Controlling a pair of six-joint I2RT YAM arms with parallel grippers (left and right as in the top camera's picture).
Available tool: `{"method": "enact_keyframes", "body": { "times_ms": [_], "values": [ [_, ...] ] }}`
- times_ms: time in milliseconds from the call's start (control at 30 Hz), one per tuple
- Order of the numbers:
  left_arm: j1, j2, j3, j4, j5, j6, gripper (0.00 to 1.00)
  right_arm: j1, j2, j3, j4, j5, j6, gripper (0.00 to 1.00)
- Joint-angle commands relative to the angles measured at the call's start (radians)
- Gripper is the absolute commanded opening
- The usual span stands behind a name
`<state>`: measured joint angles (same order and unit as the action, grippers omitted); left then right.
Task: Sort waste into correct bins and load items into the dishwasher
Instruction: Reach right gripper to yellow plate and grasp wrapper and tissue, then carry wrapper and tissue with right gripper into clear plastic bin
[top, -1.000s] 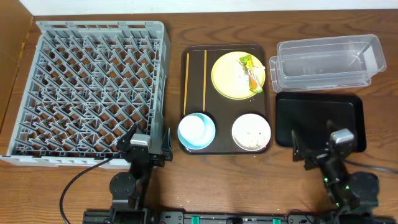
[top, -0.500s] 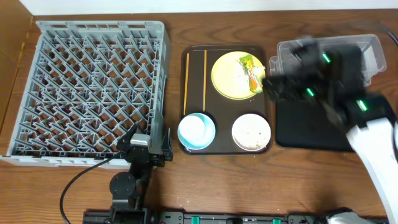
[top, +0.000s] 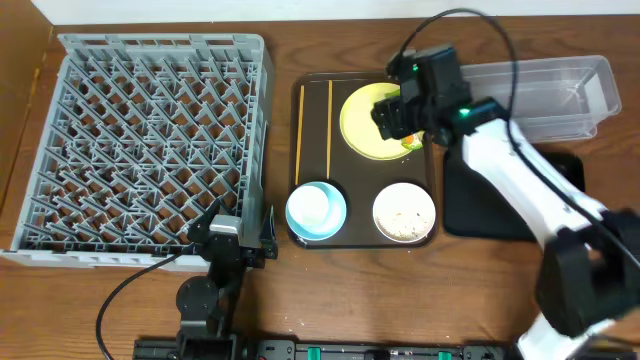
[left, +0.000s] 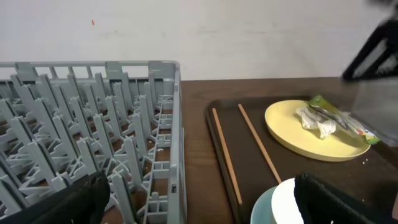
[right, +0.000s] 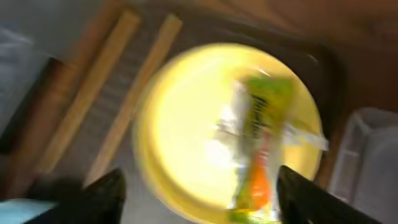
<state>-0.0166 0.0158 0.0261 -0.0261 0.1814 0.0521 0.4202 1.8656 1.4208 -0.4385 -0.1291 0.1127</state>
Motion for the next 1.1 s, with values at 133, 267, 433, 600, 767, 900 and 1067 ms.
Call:
{"method": "enact_keyframes", "body": {
  "times_ms": [133,267,433,600,767,900,1067],
  "values": [
    [0.004,-0.005,-0.022,-0.024,0.013,-0.004,0.95,0.006,0.189,0.017,0.039,0.229,0.06,0.52],
    [0.004,-0.005,-0.022,-0.024,0.013,-0.004,0.95,0.007,0.215,0.018,0.042,0.226,0.074,0.08],
    [0.004,-0.005,-0.022,-0.024,0.013,-0.004,0.95,0.004,0.128,0.018,0.038,0.188,0.074,0.03],
    [0.004,-0.005,-0.022,-0.024,0.013,-0.004,0.95,-0.01,-0.015,0.018,0.034,0.211,0.097,0.01],
    [0.004,-0.005,-0.022,-0.024,0.013,-0.004,0.95,-0.058,-0.078,0.018,-0.003,0.384,0.395,0.01],
    [0.004,-0.005,-0.022,-0.024,0.013,-0.004,0.95,-0.142,-0.066,0.017,-0.048,0.429,0.642,0.01],
    [0.004,-0.005,-0.022,-0.024,0.013,-0.004,0.95,-0.263,0.0,0.017,-0.064,0.415,0.794,0.01]
  ]
}}
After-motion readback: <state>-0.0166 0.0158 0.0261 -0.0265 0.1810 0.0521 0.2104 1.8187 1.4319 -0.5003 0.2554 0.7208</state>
